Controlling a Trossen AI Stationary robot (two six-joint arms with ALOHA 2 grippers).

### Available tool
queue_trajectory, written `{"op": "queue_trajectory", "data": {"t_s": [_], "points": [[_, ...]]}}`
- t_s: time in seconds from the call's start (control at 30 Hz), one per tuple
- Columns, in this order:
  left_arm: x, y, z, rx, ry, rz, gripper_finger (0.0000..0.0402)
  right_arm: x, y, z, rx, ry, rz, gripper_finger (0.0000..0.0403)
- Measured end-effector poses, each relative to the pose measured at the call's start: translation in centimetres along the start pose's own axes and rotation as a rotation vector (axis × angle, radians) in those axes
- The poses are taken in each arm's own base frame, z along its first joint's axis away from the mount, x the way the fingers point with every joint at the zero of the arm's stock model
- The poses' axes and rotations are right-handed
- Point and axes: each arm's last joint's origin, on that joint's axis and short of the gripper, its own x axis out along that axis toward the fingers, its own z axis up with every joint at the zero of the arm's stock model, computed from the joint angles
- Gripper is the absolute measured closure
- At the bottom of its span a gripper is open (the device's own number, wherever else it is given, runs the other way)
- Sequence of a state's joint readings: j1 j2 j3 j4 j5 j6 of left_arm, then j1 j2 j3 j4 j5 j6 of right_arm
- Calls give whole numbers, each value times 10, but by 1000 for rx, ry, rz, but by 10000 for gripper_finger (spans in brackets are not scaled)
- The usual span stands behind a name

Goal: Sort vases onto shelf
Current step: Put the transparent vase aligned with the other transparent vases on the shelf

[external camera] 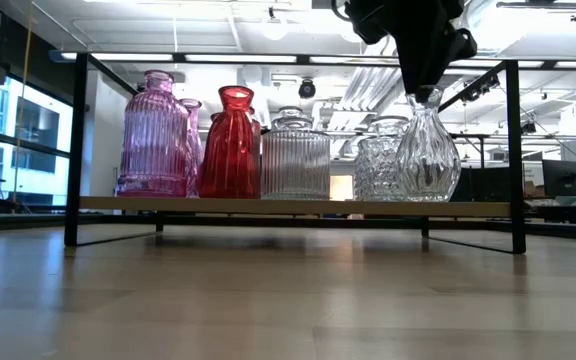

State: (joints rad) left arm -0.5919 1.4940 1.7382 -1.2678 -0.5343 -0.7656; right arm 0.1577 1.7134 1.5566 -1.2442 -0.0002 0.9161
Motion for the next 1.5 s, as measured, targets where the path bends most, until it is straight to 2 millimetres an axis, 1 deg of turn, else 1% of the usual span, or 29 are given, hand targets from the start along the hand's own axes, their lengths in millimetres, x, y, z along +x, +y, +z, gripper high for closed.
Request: {"op": "queue_trajectory", "data": {"t_s": [0.2, 0.53, 0.67, 1.5], "points": [[0, 0, 0, 0, 0, -1, 287, 1, 0, 0, 9, 2, -3, 326], [0, 0, 0, 4, 0, 0, 287, 1, 0, 4, 7, -25, 5, 383], [0, 0, 0, 3, 0, 0, 287, 1, 1, 5, -1, -37, 15, 397], [0, 0, 0, 0, 0, 0, 287, 0, 6, 9, 0, -76, 68, 400]]}}
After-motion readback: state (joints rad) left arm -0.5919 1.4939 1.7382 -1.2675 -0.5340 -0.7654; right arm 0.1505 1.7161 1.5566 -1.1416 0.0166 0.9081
